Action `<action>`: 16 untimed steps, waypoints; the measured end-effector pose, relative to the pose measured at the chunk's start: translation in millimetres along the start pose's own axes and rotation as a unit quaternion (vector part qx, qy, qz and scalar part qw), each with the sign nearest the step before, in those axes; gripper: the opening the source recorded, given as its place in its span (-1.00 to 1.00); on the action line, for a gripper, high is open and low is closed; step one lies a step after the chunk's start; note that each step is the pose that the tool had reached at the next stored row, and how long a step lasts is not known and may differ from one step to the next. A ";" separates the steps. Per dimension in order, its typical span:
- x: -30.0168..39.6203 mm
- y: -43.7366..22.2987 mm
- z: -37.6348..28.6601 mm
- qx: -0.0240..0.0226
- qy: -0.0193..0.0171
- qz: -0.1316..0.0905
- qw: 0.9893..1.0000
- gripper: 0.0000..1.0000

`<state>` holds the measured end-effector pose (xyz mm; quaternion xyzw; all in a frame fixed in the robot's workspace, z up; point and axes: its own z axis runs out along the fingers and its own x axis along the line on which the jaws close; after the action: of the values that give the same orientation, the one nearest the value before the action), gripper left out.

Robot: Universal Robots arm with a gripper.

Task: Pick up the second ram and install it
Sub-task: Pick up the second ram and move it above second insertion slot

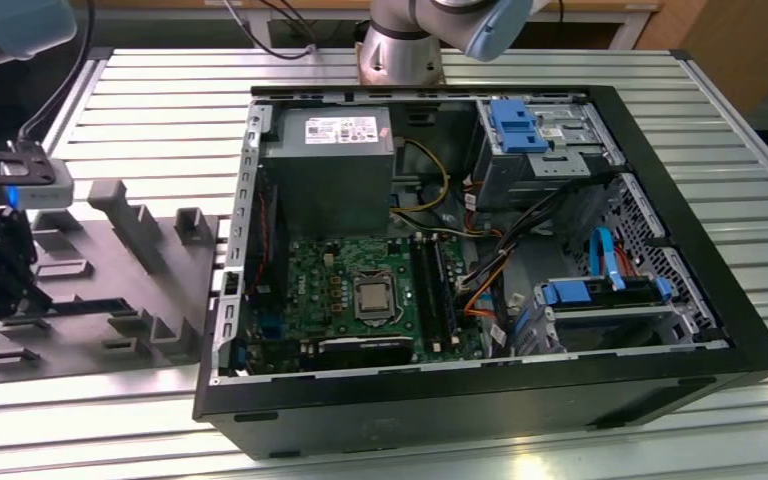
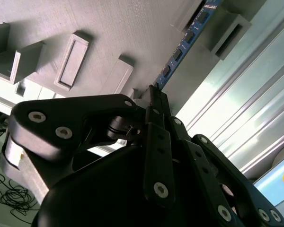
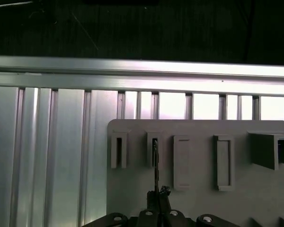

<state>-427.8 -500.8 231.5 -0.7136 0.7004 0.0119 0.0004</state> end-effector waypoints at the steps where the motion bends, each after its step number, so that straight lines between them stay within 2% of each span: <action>1: 0.0 0.0 -0.7 0.000 0.000 0.000 1.000 -0.77; 16: -0.2 0.2 -11.8 0.000 0.000 0.000 1.000 -0.77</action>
<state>-427.8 -500.8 243.3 -0.7136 0.7004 0.0118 0.0006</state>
